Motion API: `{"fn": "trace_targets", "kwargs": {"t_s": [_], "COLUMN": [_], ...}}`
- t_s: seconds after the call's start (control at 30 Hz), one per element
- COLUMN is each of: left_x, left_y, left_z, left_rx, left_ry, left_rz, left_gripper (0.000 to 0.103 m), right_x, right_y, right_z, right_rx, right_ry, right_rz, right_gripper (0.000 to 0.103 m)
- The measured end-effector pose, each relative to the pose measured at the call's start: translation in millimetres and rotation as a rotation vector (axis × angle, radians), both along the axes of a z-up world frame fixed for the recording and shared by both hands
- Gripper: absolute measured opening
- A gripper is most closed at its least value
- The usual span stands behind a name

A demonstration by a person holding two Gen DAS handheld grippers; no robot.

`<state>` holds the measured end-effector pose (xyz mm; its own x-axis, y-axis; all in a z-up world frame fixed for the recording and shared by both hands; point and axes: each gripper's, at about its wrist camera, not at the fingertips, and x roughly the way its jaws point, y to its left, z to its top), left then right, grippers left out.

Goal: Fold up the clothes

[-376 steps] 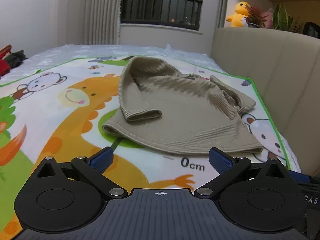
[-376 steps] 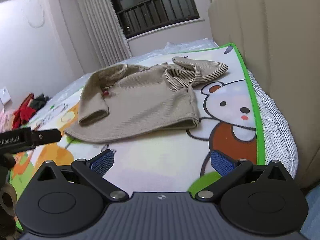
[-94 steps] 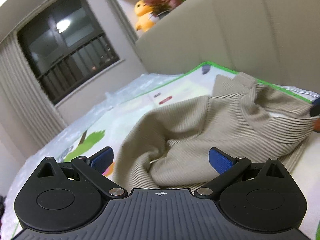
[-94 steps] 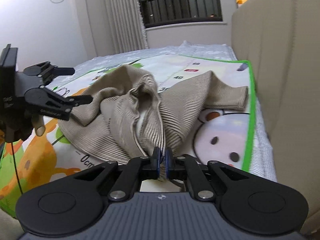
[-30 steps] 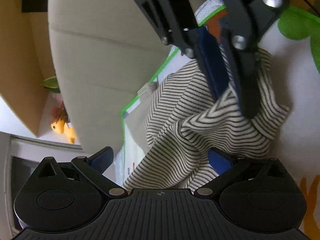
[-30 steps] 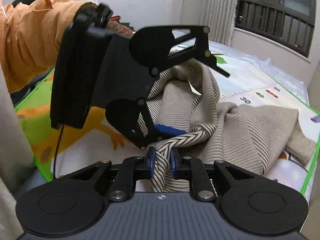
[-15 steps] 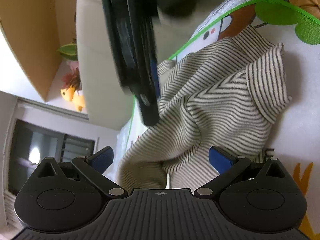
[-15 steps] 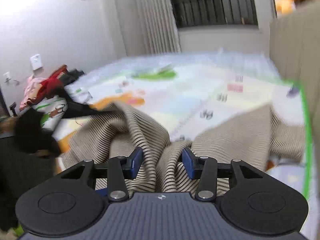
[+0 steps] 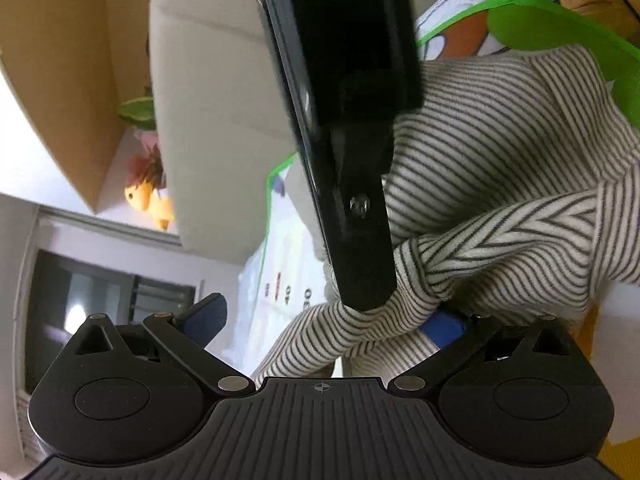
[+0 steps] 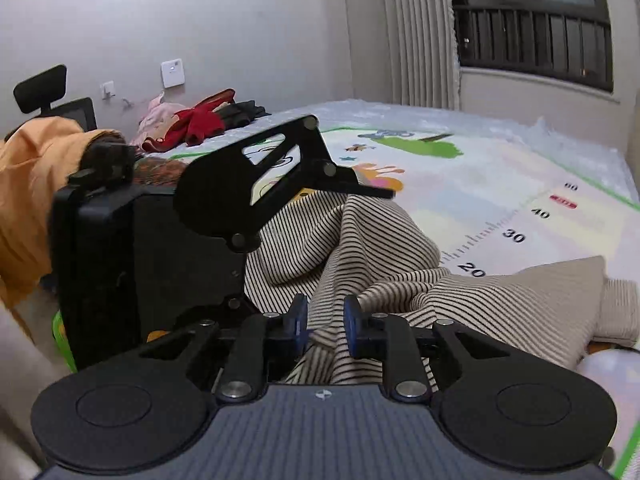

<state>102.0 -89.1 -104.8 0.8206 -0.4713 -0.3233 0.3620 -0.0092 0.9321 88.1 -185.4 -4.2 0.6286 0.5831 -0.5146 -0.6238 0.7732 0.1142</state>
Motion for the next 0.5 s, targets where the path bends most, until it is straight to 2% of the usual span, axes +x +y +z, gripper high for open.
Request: {"fn": "trace_targets", "kwargs": {"t_s": [0.07, 0.1, 0.13, 0.17, 0.23, 0.27, 0.33, 0.37, 0.4, 0.5], "left_x": [-2, -4, -5, -7, -10, -11, -7, -4, 10, 24], "left_y": [-2, -3, -3, -3, 0, 1, 6, 8, 1, 8], "left_z": [-2, -2, -2, -2, -3, -3, 2, 4, 15, 37], "left_rx": [-0.002, -0.004, -0.007, -0.015, -0.047, -0.067, -0.139, -0.178, -0.221, -0.323], "left_ry": [0.002, 0.012, 0.033, 0.052, 0.046, 0.036, 0.052, 0.064, 0.069, 0.086], "left_rz": [-0.006, -0.004, 0.004, 0.017, 0.045, 0.064, 0.122, 0.154, 0.190, 0.294], "left_gripper": [0.100, 0.088, 0.074, 0.068, 0.044, 0.038, 0.020, 0.016, 0.007, 0.008], "right_x": [-4, -6, -8, -10, -14, -18, -21, -25, -30, -38], "right_y": [-10, -18, -28, -38, -59, -71, -91, -100, -107, -123], "right_z": [1, 2, 2, 3, 4, 6, 6, 6, 7, 5], "right_rx": [0.003, 0.009, 0.018, 0.028, 0.047, 0.058, 0.077, 0.087, 0.090, 0.089], "right_ry": [-0.005, -0.002, 0.000, 0.001, 0.004, 0.002, -0.010, -0.018, -0.028, -0.046], "right_rz": [-0.033, -0.064, -0.105, -0.146, -0.228, -0.276, -0.352, -0.389, -0.420, -0.480], "right_gripper": [0.019, 0.020, 0.025, 0.032, 0.036, 0.037, 0.042, 0.046, 0.046, 0.049]}}
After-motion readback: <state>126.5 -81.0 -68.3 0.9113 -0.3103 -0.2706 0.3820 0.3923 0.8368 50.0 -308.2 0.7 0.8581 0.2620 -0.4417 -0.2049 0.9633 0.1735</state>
